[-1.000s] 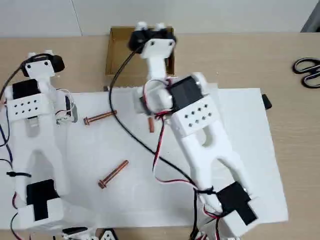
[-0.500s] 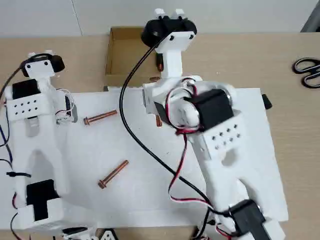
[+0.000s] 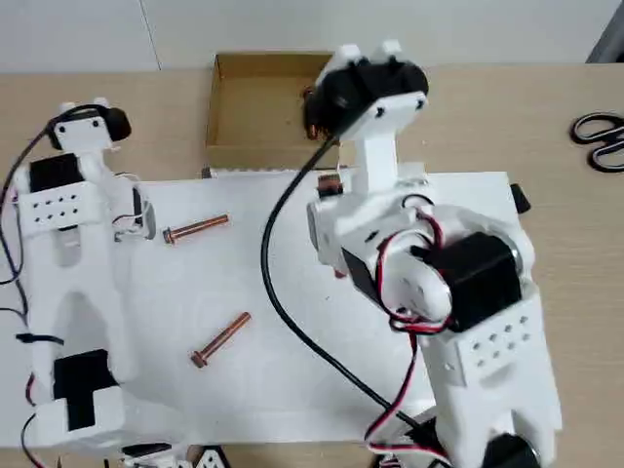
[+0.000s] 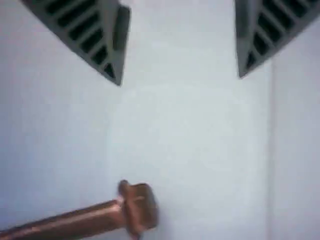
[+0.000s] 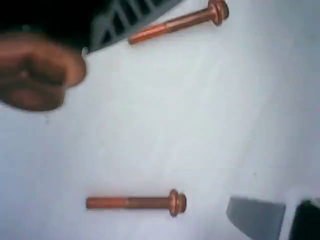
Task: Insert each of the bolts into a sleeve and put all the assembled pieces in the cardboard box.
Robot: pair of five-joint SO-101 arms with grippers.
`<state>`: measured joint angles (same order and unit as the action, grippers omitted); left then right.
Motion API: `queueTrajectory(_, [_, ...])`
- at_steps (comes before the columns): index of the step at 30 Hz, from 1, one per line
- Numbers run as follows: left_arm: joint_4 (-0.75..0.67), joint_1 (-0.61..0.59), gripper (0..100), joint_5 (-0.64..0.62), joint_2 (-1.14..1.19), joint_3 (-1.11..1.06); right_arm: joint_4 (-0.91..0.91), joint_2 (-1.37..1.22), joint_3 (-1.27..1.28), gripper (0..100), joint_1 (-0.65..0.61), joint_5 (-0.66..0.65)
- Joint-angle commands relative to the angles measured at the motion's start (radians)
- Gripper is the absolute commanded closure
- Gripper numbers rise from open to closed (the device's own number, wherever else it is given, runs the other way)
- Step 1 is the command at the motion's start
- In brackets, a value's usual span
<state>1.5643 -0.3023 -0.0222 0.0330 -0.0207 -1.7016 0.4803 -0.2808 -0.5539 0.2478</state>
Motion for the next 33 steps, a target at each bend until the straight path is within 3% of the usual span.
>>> queueTrajectory(1, [-0.009, 0.038, 88, 0.0, -0.055, 0.005, 0.031, 0.117, 0.109, 99.7, 0.013, -0.011])
queueTrajectory(6, [-0.009, 0.066, 89, -0.003, -0.055, 0.005, 0.163, 0.298, 0.384, 99.6, 0.016, -0.044])
queueTrajectory(10, [0.008, 0.055, 89, 0.0, -0.055, 0.008, 0.374, 0.42, 0.618, 99.7, 0.062, -0.097])
queueTrajectory(16, [0.018, 0.055, 89, 0.0, -0.055, 0.005, 0.688, 0.387, 0.787, 99.7, 0.147, -0.14])
queueTrajectory(23, [0.017, 0.061, 89, -0.002, -0.055, 0.005, 0.878, 0.116, 0.697, 99.7, 0.148, -0.133])
queueTrajectory(33, [0.005, 0.063, 89, 0.0, -0.055, -0.047, 0.989, -0.42, 0.325, 99.7, 0.179, -0.132])
